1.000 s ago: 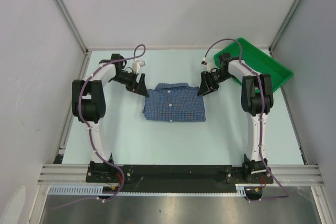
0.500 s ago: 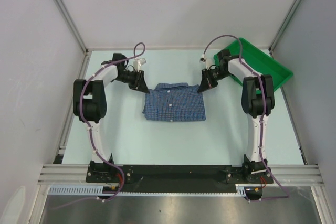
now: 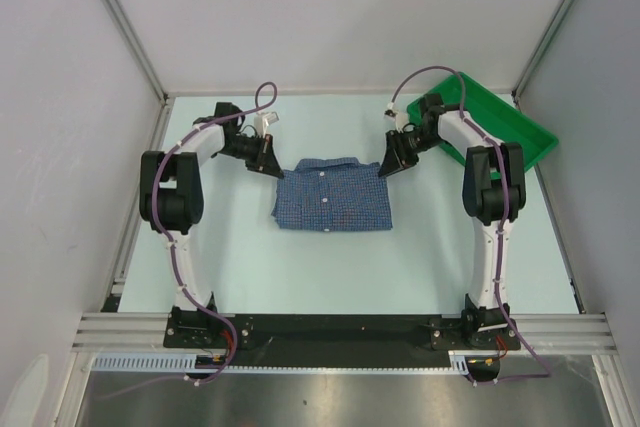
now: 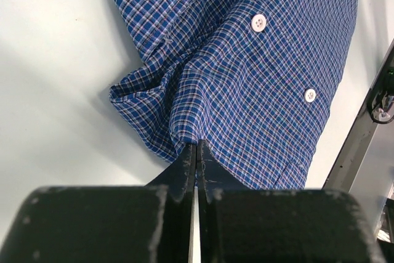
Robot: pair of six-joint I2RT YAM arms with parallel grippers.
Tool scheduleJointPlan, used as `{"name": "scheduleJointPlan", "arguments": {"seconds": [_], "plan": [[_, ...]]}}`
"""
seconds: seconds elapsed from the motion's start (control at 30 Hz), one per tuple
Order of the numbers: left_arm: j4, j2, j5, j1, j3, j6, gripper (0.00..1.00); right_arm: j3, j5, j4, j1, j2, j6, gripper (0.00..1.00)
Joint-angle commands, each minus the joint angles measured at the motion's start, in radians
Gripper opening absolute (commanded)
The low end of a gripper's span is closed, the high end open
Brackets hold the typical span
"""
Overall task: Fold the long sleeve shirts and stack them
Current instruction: Fold the shirt
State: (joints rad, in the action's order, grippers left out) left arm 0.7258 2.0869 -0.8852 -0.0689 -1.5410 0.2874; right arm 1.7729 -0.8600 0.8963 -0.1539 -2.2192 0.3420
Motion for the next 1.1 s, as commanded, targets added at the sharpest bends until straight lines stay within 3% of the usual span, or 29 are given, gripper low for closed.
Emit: {"name": "scheduleJointPlan", "arguments": {"seconds": [0.0, 0.17, 0.47, 0.77, 0.9, 1.07], "plan": [[-0.009, -0.042, -0.032, 0.001, 0.001, 0.021, 0.00, 0.008, -0.016, 0.004, 0.011, 0.059, -0.004, 0.27], [-0.009, -0.053, -0.032, 0.001, 0.009, 0.021, 0.00, 0.013, -0.039, -0.013, 0.007, 0.067, -0.015, 0.00], [-0.035, -0.093, -0.037, 0.003, -0.028, -0.008, 0.00, 0.026, -0.047, -0.086, 0.020, 0.099, -0.066, 0.00], [-0.058, 0.067, 0.020, 0.011, -0.214, -0.027, 0.00, 0.173, -0.030, -0.168, 0.031, -0.043, -0.107, 0.00], [-0.098, 0.104, 0.067, 0.021, -0.212, -0.043, 0.00, 0.151, -0.036, -0.296, 0.028, -0.065, -0.159, 0.00], [-0.095, 0.165, 0.120, 0.037, -0.225, -0.096, 0.00, 0.169, -0.020, -0.338, 0.007, -0.132, -0.208, 0.00]]}}
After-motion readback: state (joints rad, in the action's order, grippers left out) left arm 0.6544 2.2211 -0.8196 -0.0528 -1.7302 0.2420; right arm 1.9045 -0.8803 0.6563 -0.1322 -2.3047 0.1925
